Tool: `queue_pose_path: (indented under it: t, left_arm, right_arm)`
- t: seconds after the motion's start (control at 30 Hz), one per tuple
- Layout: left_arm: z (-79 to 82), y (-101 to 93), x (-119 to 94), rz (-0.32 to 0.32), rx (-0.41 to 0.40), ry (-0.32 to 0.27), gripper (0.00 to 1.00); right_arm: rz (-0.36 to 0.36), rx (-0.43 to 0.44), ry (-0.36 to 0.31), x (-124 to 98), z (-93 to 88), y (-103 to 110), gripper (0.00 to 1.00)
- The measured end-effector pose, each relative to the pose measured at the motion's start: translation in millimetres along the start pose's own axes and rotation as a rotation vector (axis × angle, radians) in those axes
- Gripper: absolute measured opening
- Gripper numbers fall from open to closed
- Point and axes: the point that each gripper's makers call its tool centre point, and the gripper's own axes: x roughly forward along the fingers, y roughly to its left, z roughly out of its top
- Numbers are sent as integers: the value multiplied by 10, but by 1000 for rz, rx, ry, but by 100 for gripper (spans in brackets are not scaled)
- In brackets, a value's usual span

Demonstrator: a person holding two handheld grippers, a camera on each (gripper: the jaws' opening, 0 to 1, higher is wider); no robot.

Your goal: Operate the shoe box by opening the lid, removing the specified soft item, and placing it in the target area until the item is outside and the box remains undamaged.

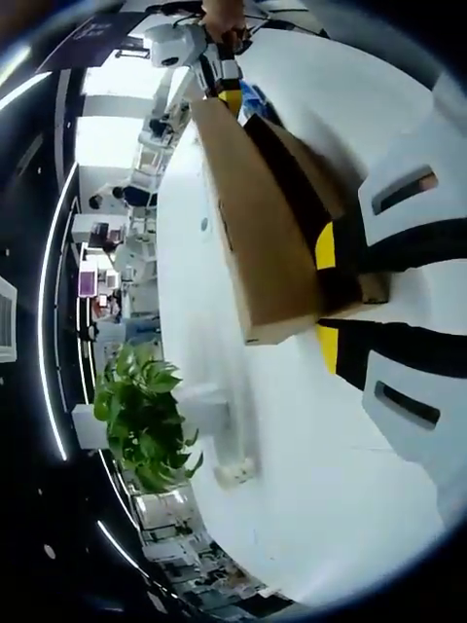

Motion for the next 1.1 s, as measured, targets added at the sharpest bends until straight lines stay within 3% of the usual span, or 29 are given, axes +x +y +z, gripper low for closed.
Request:
queue_pose_path:
  t: [0.4,1.1]
  left_arm:
    - [-193,-18,-2,-3,18,45,20]
    - [-463,-130,5,-34,16,108,26]
  right_arm:
    - [40,-83,26,40,-156,103,24]
    - [77,-91,50,34,-317,194,34]
